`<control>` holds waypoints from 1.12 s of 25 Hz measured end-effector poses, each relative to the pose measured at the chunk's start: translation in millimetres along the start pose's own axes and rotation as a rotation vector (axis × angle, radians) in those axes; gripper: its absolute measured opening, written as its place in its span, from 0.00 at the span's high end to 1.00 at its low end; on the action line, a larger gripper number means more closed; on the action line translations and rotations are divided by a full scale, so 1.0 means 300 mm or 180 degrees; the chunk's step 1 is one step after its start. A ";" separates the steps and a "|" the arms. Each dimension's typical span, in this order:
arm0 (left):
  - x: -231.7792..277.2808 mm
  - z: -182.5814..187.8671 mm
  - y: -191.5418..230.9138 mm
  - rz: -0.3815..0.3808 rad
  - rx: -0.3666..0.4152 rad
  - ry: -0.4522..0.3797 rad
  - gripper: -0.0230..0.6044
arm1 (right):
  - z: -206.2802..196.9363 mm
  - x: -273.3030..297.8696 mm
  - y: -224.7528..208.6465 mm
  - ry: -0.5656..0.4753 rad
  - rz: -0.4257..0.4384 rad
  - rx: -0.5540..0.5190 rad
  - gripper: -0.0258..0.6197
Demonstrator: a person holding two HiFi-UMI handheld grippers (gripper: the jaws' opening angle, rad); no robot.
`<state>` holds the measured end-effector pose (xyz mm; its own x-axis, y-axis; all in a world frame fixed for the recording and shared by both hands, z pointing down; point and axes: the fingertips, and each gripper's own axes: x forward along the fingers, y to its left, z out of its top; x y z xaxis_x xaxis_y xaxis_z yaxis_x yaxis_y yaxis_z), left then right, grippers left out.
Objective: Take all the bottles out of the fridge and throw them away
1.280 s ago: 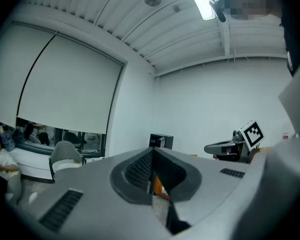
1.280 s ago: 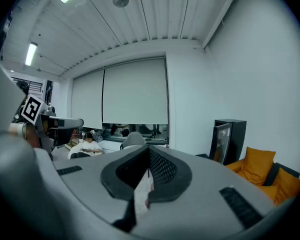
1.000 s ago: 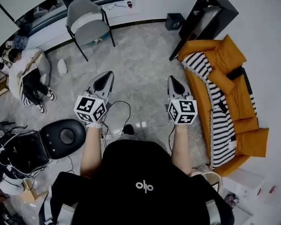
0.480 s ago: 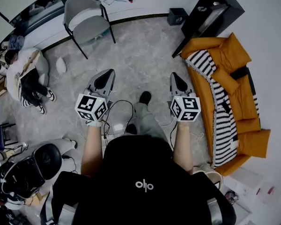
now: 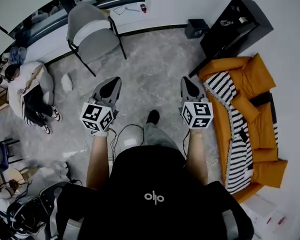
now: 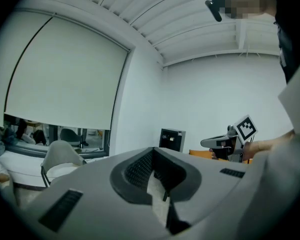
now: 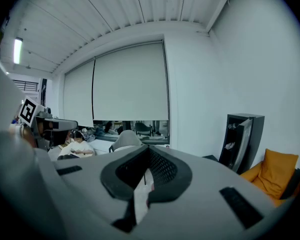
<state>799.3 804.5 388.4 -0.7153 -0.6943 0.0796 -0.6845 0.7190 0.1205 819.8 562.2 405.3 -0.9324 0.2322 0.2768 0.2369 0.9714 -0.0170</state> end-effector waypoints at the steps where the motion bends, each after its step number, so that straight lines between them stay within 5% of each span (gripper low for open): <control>1: 0.054 0.003 0.021 0.0015 -0.0006 0.0003 0.95 | 0.012 0.047 -0.039 0.0008 0.0008 0.0003 0.96; 9: 0.365 0.072 0.245 0.0044 -0.0094 0.0023 0.95 | 0.139 0.387 -0.185 0.0107 0.0041 -0.0048 0.96; 15: 0.573 0.080 0.262 0.0102 -0.0023 0.0059 0.95 | 0.132 0.530 -0.344 0.0145 0.0158 0.0005 0.96; 28: 0.749 0.057 0.482 0.0300 -0.0131 0.0144 0.95 | 0.143 0.846 -0.347 0.0255 0.0423 0.0003 0.96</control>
<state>537.3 753.0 406.9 -0.7684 -0.6251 0.1370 -0.6075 0.7799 0.1507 546.9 522.2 436.2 -0.8681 0.3540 0.3479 0.3564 0.9324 -0.0595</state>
